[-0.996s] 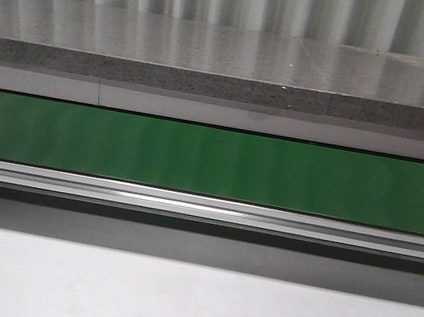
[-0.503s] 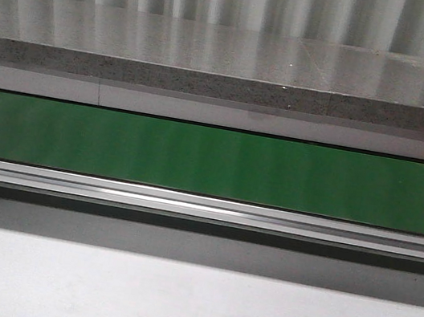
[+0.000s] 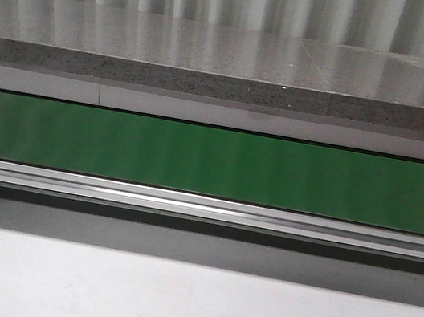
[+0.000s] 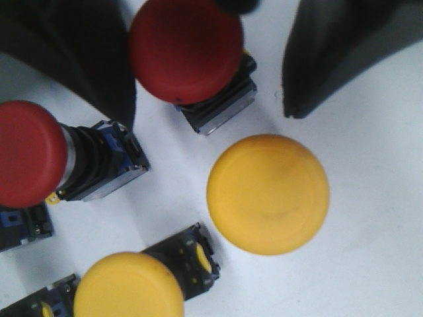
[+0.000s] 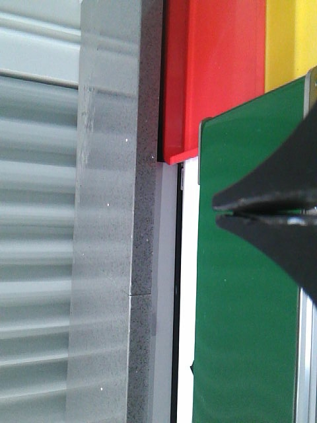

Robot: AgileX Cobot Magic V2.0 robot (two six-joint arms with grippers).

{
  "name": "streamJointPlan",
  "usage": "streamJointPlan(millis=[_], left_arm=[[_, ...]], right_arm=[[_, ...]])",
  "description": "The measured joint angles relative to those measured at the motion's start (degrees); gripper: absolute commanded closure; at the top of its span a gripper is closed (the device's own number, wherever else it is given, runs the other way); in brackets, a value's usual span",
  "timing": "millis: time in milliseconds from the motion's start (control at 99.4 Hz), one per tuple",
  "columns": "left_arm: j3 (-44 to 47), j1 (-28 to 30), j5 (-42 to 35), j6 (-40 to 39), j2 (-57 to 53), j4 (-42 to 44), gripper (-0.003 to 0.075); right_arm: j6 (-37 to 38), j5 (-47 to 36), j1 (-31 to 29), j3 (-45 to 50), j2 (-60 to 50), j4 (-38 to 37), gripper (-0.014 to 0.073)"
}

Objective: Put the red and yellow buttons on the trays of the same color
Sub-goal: 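Grasp a red push button with the left gripper and lift it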

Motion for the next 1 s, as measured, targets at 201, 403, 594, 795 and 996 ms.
streamJointPlan(millis=[201,403,594,795,996], left_arm=[[-0.11,0.00,2.20,0.11,0.00,-0.37,0.0738],[-0.20,0.00,6.39,3.34,-3.68,-0.70,0.0739],[-1.78,0.10,8.94,7.68,-13.38,-1.09,0.0739],[-12.12,-0.57,13.94,20.12,-17.87,-7.60,0.0739],[-22.47,-7.19,18.85,29.34,-12.90,-11.53,0.0739]], right_arm=[[0.00,0.00,0.00,0.00,0.00,0.00,0.0659],[0.00,0.00,0.00,0.00,0.00,0.00,0.0659],[0.00,0.00,0.00,0.00,0.00,0.00,0.0659],[0.00,0.00,0.00,0.00,0.00,0.00,0.0659],[0.00,0.00,0.00,0.00,0.00,0.00,0.0659]])
